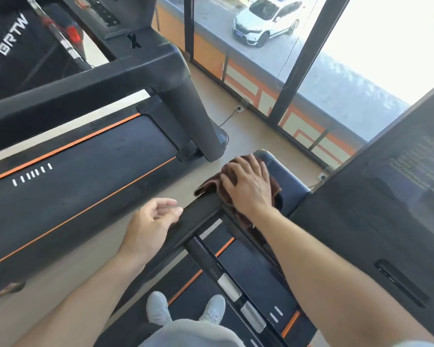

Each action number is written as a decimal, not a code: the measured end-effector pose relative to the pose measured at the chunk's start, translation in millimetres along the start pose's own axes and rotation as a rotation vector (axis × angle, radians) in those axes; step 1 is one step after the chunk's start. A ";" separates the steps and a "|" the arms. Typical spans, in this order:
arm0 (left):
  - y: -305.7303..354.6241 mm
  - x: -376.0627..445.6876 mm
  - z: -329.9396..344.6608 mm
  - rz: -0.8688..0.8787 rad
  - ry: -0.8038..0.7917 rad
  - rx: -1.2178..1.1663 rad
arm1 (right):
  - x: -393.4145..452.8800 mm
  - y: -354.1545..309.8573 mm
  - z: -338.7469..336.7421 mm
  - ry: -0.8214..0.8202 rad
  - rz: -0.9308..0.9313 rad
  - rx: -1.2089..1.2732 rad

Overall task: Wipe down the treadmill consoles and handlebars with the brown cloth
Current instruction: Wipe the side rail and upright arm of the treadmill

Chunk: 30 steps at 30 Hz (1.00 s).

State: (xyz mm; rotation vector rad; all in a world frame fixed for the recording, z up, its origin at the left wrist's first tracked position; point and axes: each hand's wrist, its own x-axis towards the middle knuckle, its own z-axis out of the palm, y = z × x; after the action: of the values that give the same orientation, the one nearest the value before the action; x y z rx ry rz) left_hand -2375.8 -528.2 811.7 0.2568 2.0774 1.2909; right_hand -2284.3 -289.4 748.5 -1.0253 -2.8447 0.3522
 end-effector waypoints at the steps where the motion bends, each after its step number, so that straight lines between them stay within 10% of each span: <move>1: 0.6 -0.5 -0.8 0.006 0.008 0.011 | 9.1 13.1 -3.3 0.012 0.046 0.005; 11: -16.6 -14.3 -20.4 -0.025 0.018 -0.029 | 30.0 75.7 -30.8 0.020 0.750 0.068; 30: -40.4 -17.0 -12.7 0.045 -0.193 -0.046 | -125.1 -100.3 11.9 -0.060 0.041 0.287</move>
State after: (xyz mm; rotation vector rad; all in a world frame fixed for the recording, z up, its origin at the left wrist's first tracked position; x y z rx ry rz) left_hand -2364.0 -565.5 788.3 0.3943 1.8873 1.2856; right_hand -2252.0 -446.5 760.3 -1.0297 -2.7186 0.7806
